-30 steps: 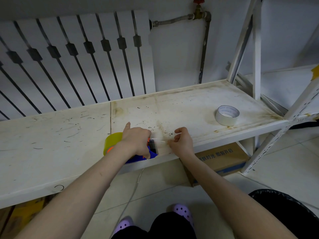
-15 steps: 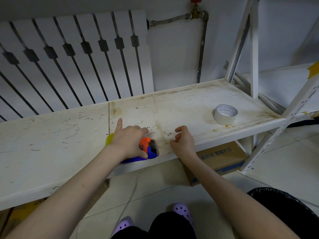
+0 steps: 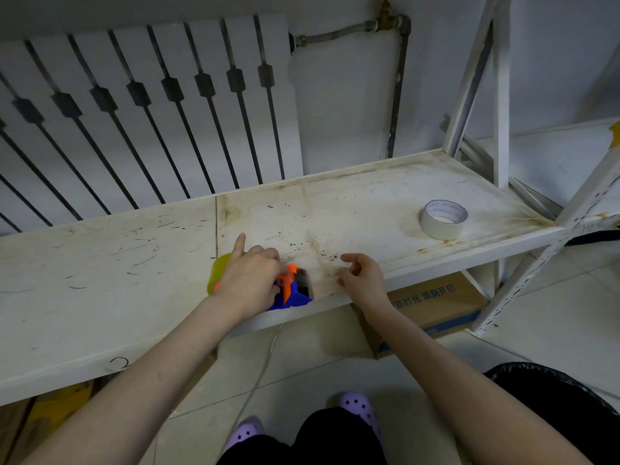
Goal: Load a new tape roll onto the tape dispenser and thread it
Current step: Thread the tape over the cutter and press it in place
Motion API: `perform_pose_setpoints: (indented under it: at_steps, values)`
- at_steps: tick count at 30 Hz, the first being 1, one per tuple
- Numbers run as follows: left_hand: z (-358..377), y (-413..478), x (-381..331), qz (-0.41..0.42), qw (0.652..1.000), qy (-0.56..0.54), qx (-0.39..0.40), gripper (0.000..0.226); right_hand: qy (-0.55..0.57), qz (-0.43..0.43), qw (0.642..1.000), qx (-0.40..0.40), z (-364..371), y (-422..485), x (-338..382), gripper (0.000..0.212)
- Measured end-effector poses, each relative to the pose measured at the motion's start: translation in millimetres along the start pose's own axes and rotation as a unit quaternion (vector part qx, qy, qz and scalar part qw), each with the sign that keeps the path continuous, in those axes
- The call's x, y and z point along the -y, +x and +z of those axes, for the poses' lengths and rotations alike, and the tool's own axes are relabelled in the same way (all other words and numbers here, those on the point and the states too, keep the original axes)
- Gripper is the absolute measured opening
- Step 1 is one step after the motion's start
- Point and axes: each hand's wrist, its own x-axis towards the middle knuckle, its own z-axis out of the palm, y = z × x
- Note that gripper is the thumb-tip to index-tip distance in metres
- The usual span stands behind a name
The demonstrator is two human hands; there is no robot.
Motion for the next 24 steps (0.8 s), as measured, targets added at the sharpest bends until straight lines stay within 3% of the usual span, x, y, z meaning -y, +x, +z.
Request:
perform_pose_setpoints:
  at_steps: [5,12,20,24]
  values:
    - [-3,2,-1,-0.022,0.998,-0.051,-0.002,0.03,-0.036,-0.046,0.997,0.041,-2,-3,3,0.028]
    - [-7,1,-1,-0.024,0.997,-0.069,0.018,0.032,-0.009,-0.021,0.998,0.064,-7,5,6,0.004]
    - [-11,2,-10,0.033,0.998,0.055,0.02,0.021,0.072,0.03,0.994,0.072,-6,1,19,0.027]
    - [-9,0,-12,0.025,0.999,0.039,0.016,0.02,0.061,0.015,0.994,0.092,6,2,22,0.041]
